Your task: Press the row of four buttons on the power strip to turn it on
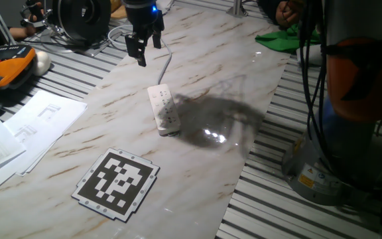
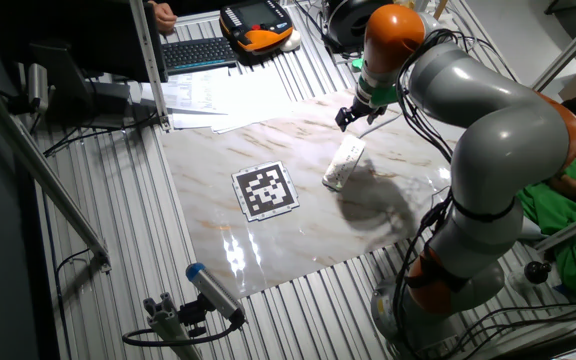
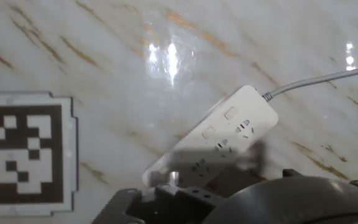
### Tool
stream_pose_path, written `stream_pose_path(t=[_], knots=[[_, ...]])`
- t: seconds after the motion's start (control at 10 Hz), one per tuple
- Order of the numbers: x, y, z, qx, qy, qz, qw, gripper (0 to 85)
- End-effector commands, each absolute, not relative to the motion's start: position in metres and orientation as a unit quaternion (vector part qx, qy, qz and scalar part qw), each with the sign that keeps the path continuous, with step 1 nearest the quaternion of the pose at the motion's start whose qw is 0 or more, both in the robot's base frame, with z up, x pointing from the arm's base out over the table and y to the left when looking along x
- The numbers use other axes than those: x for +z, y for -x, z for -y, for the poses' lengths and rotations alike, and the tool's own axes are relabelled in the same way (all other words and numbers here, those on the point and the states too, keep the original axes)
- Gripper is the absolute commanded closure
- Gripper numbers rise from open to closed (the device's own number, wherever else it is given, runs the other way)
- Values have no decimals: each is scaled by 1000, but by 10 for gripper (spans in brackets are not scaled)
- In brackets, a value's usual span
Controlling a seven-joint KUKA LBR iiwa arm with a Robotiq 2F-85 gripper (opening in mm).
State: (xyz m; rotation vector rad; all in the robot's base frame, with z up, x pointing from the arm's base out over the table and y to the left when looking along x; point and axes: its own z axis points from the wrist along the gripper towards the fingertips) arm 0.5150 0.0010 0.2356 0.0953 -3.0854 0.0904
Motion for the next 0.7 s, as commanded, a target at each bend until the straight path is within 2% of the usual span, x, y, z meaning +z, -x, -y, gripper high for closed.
stream_pose_path(t=[0.0,0.6], knots=[[236,-515,-1,61,-130,982,122,850],[236,-514,0,61,-127,983,115,850]])
